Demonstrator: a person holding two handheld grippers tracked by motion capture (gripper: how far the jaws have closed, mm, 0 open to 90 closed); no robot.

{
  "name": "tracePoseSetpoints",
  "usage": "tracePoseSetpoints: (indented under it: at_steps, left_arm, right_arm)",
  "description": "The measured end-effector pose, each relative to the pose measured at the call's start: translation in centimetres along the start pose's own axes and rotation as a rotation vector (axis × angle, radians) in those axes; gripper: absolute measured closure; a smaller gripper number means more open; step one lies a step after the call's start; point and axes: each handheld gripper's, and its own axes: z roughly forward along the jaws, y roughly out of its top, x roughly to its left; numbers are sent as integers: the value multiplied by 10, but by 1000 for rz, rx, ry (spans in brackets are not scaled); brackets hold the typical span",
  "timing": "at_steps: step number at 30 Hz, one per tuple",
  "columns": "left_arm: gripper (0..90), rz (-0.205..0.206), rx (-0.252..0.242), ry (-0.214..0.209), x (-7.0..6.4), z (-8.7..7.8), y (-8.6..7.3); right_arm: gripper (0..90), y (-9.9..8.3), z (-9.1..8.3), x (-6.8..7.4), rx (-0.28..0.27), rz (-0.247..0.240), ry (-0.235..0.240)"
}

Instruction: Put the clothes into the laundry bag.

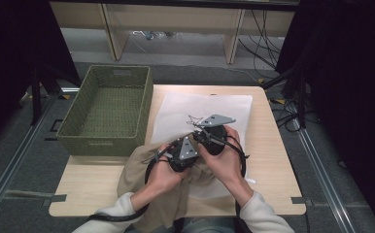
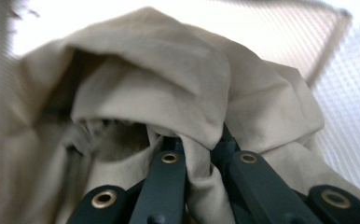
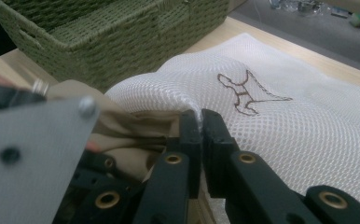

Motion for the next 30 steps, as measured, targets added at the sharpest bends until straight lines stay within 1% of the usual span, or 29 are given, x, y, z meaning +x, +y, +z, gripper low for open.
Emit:
tracePoseSetpoints:
  at_steps: [1, 2, 3, 4, 5, 6, 7, 8, 9, 10, 11, 12, 13, 14, 15, 16, 17, 18, 19, 20, 21, 22, 24, 25, 26, 27, 28, 29, 30]
  left_arm:
    - [857, 13, 2, 11, 2, 0, 2]
    - [857, 32, 13, 15, 5, -1, 4]
    - [856, 14, 5, -3, 5, 1, 5]
    - [854, -17, -10, 3, 4, 5, 4]
    - [848, -33, -30, 26, 3, 9, 2]
    - [834, -4, 1, 26, 5, 13, -1]
    - [807, -11, 11, 8, 3, 17, -4]
    - [774, -7, 22, 18, 3, 19, -6]
    - [738, -26, 11, 11, 1, 23, -10]
    - [698, -10, 21, 18, 1, 24, -12]
    - [662, -25, 3, 5, -1, 26, -13]
    - [618, -4, 17, -12, 0, 25, -14]
    - [567, -1, 11, -19, -1, 24, -15]
    - [535, -3, 0, -30, -2, 23, -15]
    - [502, -17, -15, -39, -4, 21, -16]
    - [471, -4, -1, -47, -3, 17, -15]
    - [448, -9, -15, -62, -4, 13, -16]
    - [424, 23, 8, -70, -3, 5, -15]
    - [406, 22, -7, -60, -4, -1, -15]
    - [399, 26, -13, -63, -4, -5, -15]
    - [392, 30, -17, -62, -4, -12, -14]
    - [386, 26, -20, -76, -3, -19, -14]
    - [380, 7, -34, -82, -1, -30, -16]
    - [378, -6, -44, -94, -1, -33, -17]
    - [379, -16, -47, -101, -2, -36, -18]
    - [382, -15, -46, -117, -4, -38, -19]
    - [392, -29, -57, -129, -8, -38, -20]
    - [402, -15, -40, -150, -10, -38, -20]
    - [405, -6, -38, -157, -15, -36, -21]
  right_arm:
    - [884, 0, 0, -1, -7, -8, 2]
    - [884, 0, -2, -2, -12, -19, -10]
    - [884, 0, -2, -2, -17, -17, -16]
    - [884, 0, -2, -2, -18, -14, -20]
    - [884, 0, 0, -1, -9, 0, -2]
    - [884, 0, -1, -1, 3, 21, -3]
    - [884, -1, 2, -3, 1, 1, -5]
    - [884, -2, 2, -4, 11, 18, -8]
    - [884, -3, 4, -4, 12, 19, -4]
    - [884, -3, 4, -5, 18, 26, -8]
    - [884, -4, 5, -5, 17, 43, -6]
    - [884, -4, 6, -7, 10, 16, -5]
    - [884, -4, 6, -8, 14, 16, -1]
    - [884, -4, 6, -8, 15, 12, -1]
    - [884, -4, 6, -8, 16, 20, -5]
    - [884, -4, 6, -9, 12, 5, -1]
    - [884, -4, 7, -8, 11, 3, -3]
    - [884, -4, 7, -8, 14, 3, 0]
    - [884, -5, 7, -9, 12, 3, -1]
    - [883, -5, 7, -9, 13, 2, -1]
    - [883, -4, 6, -8, 21, 18, -4]
    - [883, -4, 5, -6, 28, 52, -7]
    - [884, -4, 5, -7, 27, 33, -9]
    - [883, -4, 6, -9, 20, 11, -8]
    - [883, -5, 7, -9, 14, 4, -5]
    - [883, -4, 7, -8, 19, 16, -4]
    - [883, -4, 7, -8, 20, 13, -8]
    - [883, -5, 8, -8, 23, 4, -8]
    - [883, -5, 8, -8, 23, -3, -3]
